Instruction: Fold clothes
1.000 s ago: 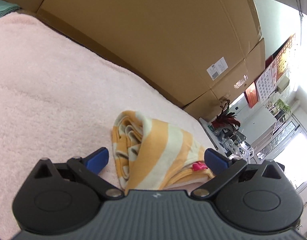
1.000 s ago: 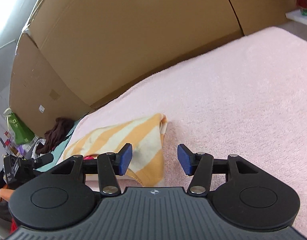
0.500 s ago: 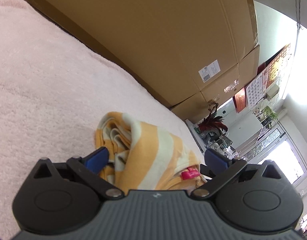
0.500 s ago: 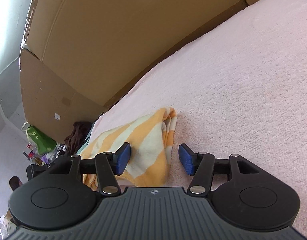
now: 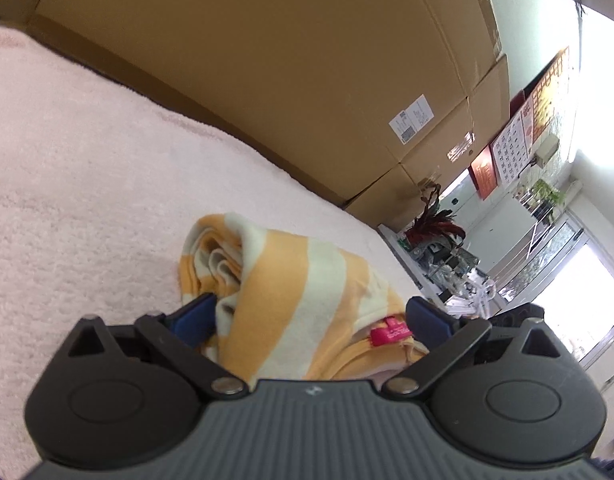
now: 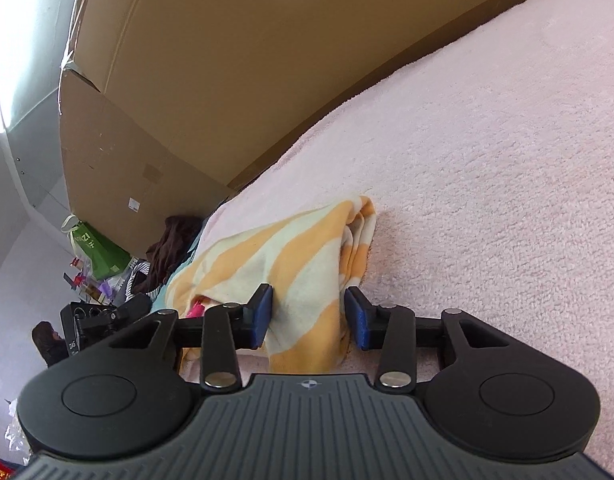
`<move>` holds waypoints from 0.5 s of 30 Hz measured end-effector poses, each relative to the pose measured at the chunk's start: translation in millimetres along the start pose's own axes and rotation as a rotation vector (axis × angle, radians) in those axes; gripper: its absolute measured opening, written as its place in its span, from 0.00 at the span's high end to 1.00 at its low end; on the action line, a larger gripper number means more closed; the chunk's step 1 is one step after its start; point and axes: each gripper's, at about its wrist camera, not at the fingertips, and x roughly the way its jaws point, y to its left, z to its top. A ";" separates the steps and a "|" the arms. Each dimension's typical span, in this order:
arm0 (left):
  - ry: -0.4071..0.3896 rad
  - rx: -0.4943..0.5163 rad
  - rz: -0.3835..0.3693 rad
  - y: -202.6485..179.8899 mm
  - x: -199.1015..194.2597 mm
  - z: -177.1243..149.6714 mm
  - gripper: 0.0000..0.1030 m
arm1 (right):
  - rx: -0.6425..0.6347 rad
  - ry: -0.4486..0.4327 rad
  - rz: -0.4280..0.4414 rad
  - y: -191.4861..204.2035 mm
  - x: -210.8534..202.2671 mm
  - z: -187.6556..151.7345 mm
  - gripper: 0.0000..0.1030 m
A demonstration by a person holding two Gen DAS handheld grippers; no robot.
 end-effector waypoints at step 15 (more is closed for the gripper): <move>-0.144 -0.008 0.063 8.1 -26.2 63.0 0.53 | -0.074 -0.078 0.112 43.1 13.1 29.2 0.78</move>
